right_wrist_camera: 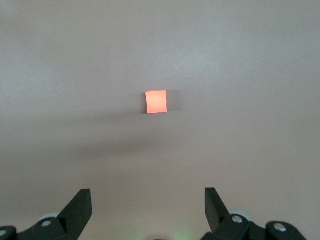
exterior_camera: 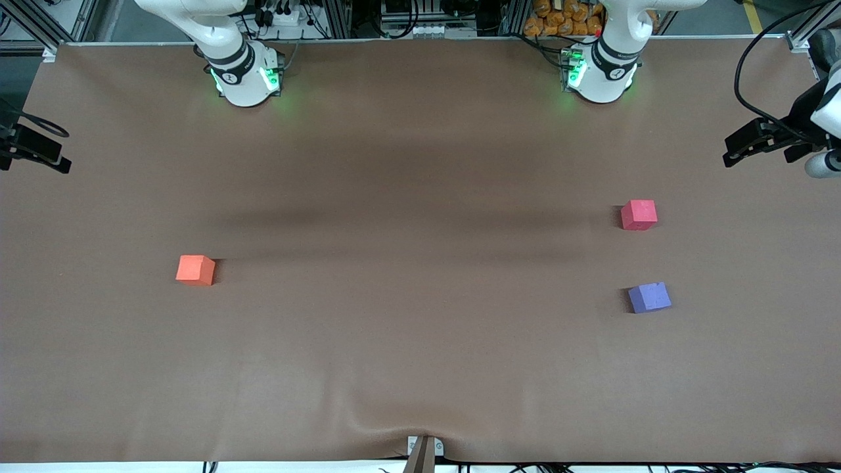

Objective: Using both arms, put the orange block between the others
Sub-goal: 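Move the right gripper toward the orange cube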

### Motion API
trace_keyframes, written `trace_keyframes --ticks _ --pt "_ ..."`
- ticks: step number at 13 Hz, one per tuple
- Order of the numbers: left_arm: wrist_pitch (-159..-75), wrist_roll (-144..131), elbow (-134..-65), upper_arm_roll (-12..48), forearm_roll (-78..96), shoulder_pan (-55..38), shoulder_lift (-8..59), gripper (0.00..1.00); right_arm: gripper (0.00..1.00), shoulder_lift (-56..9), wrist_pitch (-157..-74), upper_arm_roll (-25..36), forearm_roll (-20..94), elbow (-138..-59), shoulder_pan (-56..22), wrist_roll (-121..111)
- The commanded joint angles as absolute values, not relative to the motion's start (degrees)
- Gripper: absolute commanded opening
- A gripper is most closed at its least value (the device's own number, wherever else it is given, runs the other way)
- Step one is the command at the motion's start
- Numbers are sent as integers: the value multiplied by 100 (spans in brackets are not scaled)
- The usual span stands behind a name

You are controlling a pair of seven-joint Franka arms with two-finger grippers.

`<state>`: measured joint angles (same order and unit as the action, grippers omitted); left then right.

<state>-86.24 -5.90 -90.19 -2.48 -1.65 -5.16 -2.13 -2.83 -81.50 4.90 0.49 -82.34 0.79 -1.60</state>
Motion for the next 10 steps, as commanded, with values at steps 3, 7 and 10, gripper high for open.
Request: trace_keyframes --ticks 3,7,10 --pt "-8499 -510 -8859 -237 -290 -483 -211 100 100 -334 -8244 457 123 -8227 123 -220" --pt "-8464 -501 -8842 -246 -246 -475 -202 100 100 -343 -8244 457 123 -8227 123 -220" --pt "-8420 -737 -8894 -229 -185 -483 -228 100 100 -1093 -8227 466 96 -8245 237 -202"
